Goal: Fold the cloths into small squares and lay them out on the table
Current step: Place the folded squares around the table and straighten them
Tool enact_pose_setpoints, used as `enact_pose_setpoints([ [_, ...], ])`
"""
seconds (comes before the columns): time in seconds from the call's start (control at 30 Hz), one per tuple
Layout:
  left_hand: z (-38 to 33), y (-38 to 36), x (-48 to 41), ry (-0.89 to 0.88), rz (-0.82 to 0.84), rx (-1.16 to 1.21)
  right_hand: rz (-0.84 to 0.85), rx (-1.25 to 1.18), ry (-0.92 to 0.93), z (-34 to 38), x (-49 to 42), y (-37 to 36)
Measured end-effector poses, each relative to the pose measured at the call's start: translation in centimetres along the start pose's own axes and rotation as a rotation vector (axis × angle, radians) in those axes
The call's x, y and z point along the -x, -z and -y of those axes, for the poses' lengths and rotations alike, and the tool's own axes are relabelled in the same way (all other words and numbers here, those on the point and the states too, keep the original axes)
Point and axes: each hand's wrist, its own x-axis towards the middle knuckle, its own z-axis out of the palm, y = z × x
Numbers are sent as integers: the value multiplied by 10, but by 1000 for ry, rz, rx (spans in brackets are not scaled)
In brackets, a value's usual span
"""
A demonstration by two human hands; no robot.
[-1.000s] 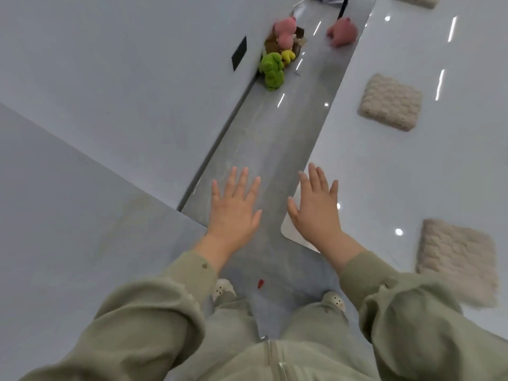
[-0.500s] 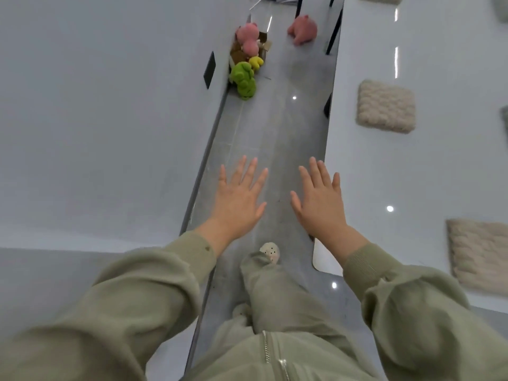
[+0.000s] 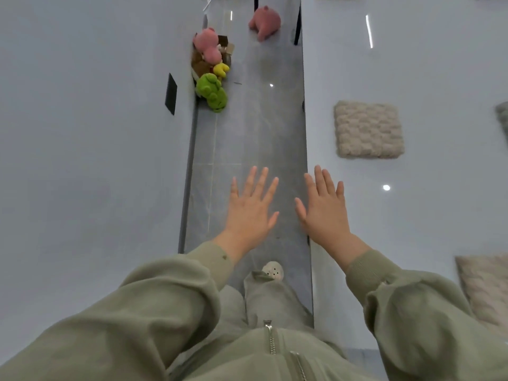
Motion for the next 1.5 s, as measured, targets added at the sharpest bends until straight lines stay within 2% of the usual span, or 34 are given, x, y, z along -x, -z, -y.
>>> enact_pose_setpoints([
  [0.27,1,6,-71,-100,33,40,-90,-129,-116,-29,-34,9],
  [0.47,-14,8,-135,-150,-61,585,-223,-257,-242,-56,-70,23],
  [0.6,-32,10,-173,-135,-30,1001,-393,-443,-361,-82,-100,32],
  [0.73,-56,10,-204,-35,-12,1158,-527,-659,-633,-110,-127,44],
  [0.83,-67,8,-222,-70,-70,1078,-553,-795,-760,-134,-144,51],
  [0.93,-77,6,-231,-206,-108,1047,-490,-842,-740,-151,-153,53],
  [1.07,-98,11,-239,16,-55,1261,-451,-879,-671,-160,-157,53],
  [1.2,-118,21,-246,146,-98,1408,-429,-898,-623,-160,-159,53],
  [1.5,-128,11,-237,185,-161,1396,-373,-909,-537,-154,-158,54],
])
